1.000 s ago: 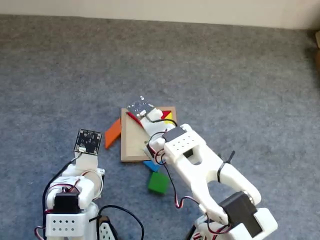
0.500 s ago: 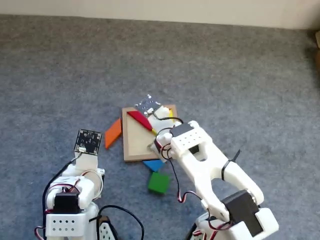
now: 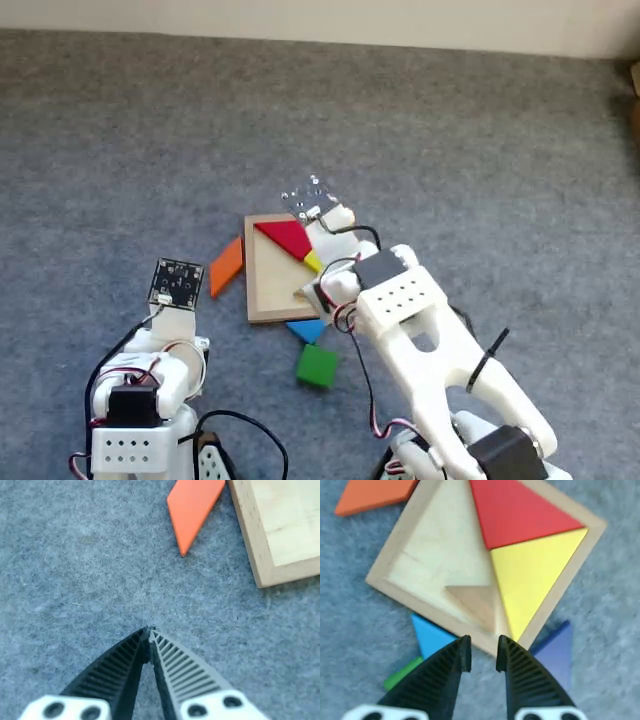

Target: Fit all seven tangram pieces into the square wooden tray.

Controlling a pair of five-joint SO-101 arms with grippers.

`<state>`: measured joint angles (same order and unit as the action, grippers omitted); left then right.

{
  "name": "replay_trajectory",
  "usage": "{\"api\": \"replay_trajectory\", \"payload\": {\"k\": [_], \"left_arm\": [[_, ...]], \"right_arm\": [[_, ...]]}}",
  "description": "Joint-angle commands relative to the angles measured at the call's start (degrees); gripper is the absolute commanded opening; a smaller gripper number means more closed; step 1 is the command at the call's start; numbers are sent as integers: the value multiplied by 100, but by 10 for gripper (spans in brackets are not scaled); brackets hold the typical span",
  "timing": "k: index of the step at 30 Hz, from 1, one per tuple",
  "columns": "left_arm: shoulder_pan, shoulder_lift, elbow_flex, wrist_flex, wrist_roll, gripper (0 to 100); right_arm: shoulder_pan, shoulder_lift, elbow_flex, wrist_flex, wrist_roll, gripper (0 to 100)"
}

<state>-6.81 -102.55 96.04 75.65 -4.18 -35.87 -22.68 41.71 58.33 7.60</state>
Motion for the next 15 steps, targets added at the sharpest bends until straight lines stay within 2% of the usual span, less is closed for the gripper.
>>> {"api": "replay_trajectory", "payload": {"k": [1, 4, 9, 11, 15], "left_arm": [[-66, -154, 119, 35, 18, 7], [-66, -154, 119, 35, 18, 7], [-66, -154, 119, 35, 18, 7], [-66, -154, 119, 35, 18, 7], [-66, -154, 119, 35, 18, 7]], "right_arm": [[-488, -277, -259, 620, -1037, 93], [-857, -268, -224, 945, -2075, 143], [-1262, -251, -215, 1059, -3596, 318], [-1402, -251, -207, 1051, -3895, 363], [-1569, -119, -198, 1042, -4141, 371]]}}
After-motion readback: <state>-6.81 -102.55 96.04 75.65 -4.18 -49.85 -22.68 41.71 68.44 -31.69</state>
